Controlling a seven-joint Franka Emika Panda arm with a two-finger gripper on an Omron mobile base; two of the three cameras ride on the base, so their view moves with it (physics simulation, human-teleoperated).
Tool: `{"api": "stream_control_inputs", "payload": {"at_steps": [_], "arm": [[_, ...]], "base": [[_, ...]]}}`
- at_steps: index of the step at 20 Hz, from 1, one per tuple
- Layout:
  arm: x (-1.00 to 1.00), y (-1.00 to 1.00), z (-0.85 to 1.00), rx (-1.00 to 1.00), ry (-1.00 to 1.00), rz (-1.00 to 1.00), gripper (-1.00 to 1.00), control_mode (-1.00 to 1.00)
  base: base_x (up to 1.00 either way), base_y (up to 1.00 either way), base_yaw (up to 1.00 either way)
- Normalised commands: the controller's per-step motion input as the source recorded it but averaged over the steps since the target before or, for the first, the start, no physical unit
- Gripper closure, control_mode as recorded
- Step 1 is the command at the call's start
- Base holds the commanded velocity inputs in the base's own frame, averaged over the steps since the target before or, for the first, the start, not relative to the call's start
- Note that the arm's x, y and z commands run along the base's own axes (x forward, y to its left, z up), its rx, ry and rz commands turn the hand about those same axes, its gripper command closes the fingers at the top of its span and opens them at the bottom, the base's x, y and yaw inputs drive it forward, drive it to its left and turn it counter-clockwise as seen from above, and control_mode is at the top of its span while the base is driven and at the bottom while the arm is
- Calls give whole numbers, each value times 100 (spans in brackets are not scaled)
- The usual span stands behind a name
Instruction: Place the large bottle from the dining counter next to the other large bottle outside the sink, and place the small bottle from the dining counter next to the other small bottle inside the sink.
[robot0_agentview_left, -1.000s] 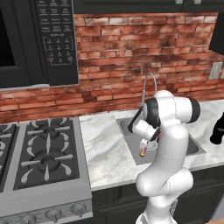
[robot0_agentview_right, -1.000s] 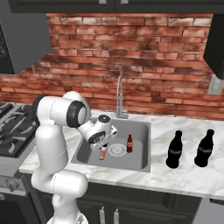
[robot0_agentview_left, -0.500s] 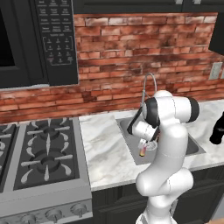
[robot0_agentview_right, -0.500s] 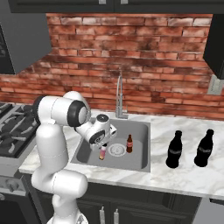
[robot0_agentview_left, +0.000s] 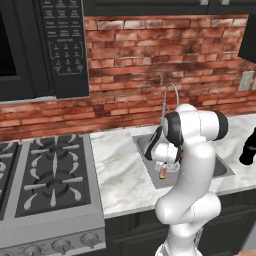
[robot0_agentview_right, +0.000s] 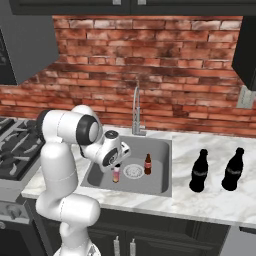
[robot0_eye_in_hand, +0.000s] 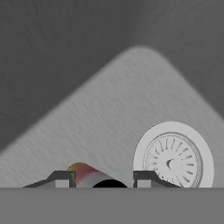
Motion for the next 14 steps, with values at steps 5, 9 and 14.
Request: {"api": "stream_control_inputs", "payload": {"at_steps": [5,9,14], "arm": [[-12,22,-13,-2,0,-4,100,-100],[-8,19,-9,0,1,-3,100,-100],[-7,13,-8,0,1,-3,100,-100]], "base": [[0,0,0],[0,0,0],[0,0,0]]}}
